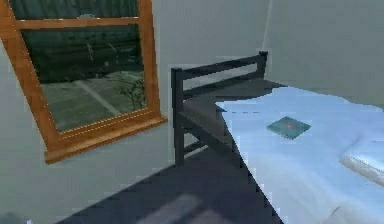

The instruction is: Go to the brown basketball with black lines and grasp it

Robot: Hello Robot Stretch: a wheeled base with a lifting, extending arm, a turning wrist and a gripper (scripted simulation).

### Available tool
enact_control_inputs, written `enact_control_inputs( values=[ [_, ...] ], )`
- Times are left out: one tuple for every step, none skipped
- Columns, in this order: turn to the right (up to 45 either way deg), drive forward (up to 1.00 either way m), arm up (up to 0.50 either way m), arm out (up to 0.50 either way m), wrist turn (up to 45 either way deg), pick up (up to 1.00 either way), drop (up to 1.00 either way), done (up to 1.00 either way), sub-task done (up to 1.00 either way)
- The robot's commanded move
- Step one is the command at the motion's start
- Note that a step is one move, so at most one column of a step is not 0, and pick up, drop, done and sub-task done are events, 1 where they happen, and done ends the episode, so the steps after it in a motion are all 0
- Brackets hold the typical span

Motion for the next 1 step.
enact_control_inputs(
  values=[
    [-45.0, 0.0, 0.0, 0.0, 0.0, 0.0, 0.0, 0.0, 0.0]
  ],
)
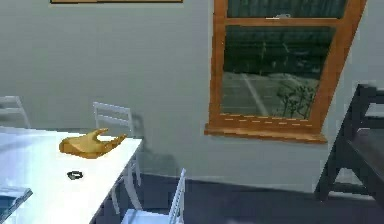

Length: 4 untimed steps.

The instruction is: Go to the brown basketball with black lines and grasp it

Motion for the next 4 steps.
enact_control_inputs(
  values=[
    [-39.0, 0.0, 0.0, 0.0, 0.0, 0.0, 0.0, 0.0, 0.0],
    [0.0, 0.0, 0.18, 0.0, 0.0, 0.0, 0.0, 0.0, 0.0],
    [0.0, 0.0, 0.0, 0.22, 0.0, 0.0, 0.0, 0.0, 0.0],
    [0.0, 0.0, 0.0, 0.0, 45.0, 0.0, 0.0, 0.0, 0.0]
  ],
)
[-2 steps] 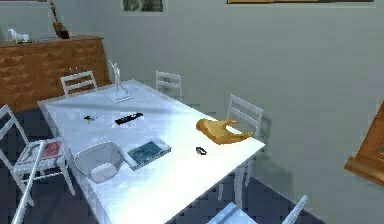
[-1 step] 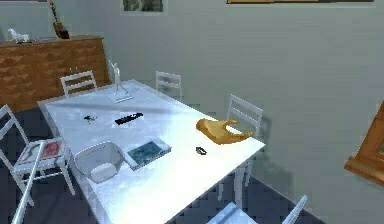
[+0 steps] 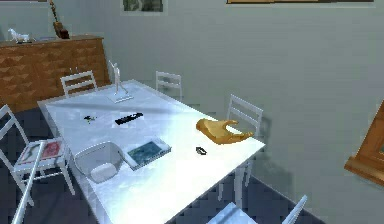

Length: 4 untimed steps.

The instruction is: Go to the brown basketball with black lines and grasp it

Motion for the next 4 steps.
enact_control_inputs(
  values=[
    [0.0, 0.0, 0.0, 0.0, 45.0, 0.0, 0.0, 0.0, 0.0],
    [0.0, 0.0, 0.0, 0.0, 45.0, 0.0, 0.0, 0.0, 0.0],
    [0.0, 0.0, 0.0, 0.0, 21.0, 0.0, 0.0, 0.0, 0.0],
    [0.0, 0.0, -0.3, 0.0, 0.0, 0.0, 0.0, 0.0, 0.0]
  ],
)
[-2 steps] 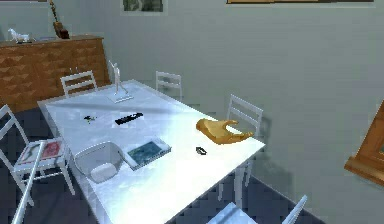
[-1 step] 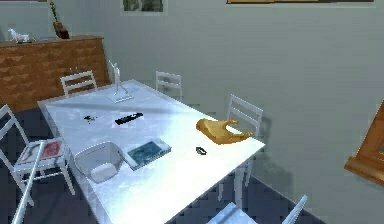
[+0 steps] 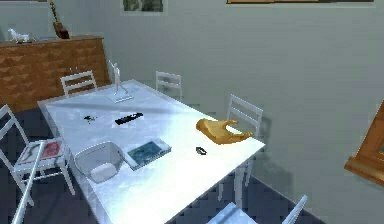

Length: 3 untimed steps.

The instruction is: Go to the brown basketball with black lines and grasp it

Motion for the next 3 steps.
enact_control_inputs(
  values=[
    [0.0, 0.0, 0.0, 0.0, 0.0, 1.0, 0.0, 0.0, 0.0],
    [0.0, 0.0, 0.1, 0.0, 0.0, 0.0, 0.0, 0.0, 0.0],
    [0.0, 0.0, 0.0, 0.0, 0.0, 0.0, 0.0, 1.0, 0.0]
  ],
)
